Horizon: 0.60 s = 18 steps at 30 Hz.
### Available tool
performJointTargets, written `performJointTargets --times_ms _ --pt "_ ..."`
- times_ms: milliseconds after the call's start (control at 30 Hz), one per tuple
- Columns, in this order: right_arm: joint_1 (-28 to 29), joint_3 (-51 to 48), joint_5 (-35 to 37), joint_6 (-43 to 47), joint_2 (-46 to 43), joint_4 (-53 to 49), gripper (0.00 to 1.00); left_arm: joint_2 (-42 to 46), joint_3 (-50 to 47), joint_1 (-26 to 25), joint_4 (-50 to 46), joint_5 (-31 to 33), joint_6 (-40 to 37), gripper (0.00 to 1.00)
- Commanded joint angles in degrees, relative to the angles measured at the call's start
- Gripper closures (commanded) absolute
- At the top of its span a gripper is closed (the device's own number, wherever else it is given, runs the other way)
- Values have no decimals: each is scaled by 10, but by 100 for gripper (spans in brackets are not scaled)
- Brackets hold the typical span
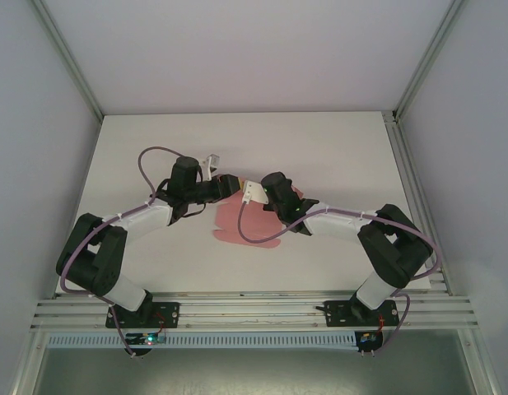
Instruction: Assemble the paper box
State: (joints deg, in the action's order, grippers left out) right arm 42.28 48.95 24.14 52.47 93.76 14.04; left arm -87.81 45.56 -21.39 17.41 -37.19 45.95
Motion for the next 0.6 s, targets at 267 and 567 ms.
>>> performJointTargets --times_ms 267,567 --pt "3 -2 13 21 12 -11 93 169 -21 -1 -256 201 -80 43" --pt "-11 32 29 34 41 -14 88 265 -48 27 -365 282 -88 34"
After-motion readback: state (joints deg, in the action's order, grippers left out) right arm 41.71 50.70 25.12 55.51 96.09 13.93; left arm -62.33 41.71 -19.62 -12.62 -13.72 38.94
